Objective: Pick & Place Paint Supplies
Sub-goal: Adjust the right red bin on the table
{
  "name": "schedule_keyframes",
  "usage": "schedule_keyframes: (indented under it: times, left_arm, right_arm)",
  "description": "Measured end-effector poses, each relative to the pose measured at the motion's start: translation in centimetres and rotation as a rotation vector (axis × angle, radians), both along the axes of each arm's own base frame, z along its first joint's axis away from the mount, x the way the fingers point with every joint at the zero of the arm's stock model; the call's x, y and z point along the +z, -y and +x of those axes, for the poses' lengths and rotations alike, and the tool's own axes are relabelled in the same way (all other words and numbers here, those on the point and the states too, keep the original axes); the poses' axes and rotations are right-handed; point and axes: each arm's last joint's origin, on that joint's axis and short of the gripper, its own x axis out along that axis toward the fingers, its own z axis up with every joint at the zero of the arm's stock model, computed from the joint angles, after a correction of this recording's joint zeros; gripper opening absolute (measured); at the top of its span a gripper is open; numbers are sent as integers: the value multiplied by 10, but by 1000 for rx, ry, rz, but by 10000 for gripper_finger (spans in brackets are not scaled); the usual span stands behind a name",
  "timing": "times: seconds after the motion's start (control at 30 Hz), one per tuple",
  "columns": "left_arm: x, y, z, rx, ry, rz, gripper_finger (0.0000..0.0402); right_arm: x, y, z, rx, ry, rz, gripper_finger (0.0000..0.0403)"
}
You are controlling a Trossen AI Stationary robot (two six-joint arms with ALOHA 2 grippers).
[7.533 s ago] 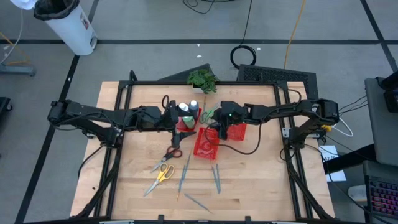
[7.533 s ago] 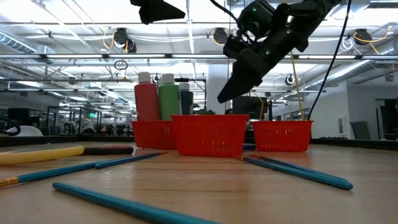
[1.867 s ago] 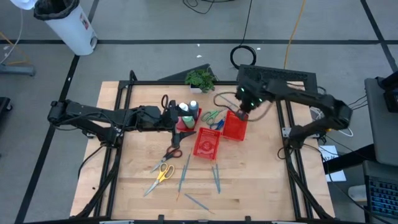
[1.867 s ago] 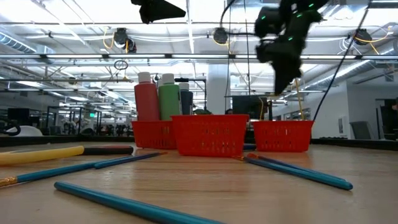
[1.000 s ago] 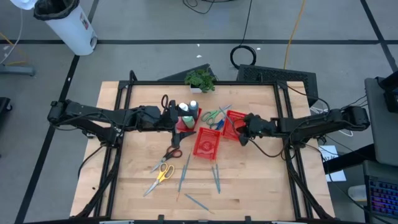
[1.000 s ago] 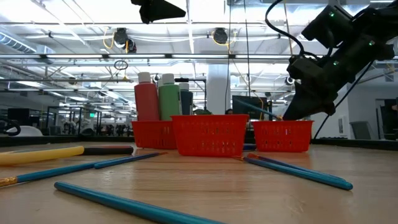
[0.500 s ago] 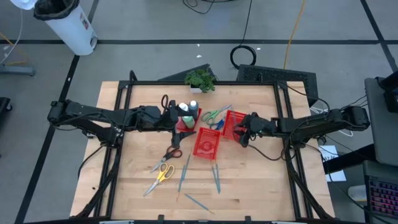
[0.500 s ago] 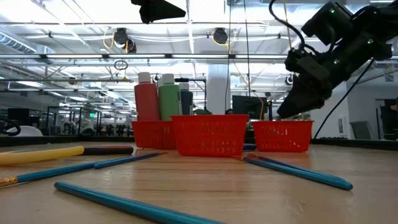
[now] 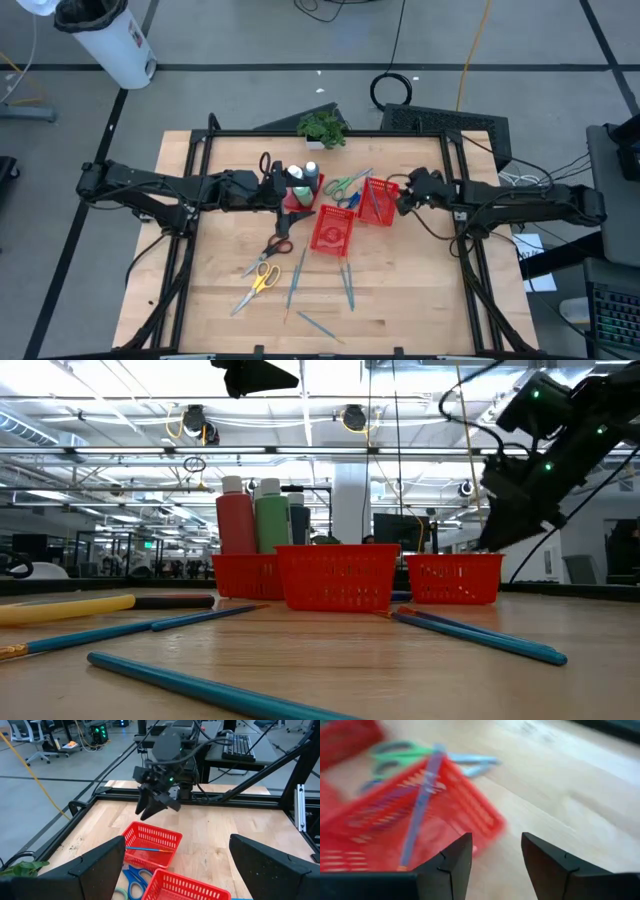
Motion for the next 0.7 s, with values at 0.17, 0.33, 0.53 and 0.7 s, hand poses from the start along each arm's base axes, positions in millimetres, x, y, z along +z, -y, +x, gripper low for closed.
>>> schedule_keyframes:
  times: [0.17,0.33,0.53,0.7]
  left_arm:
    - [0,0,0,0,0,0,365]
    - [0,0,0,1,0,0,365]
    - [0,0,0,0,0,0,365]
    - [0,0,0,0,0,0,365]
  right_arm:
    - [-4,3,0,-18,7,91,168]
    - [-6,4,6,-21,42,126,171]
    - [-19,6,13,-41,-22,156,169]
    - [-21,7,17,-8,-16,158,136]
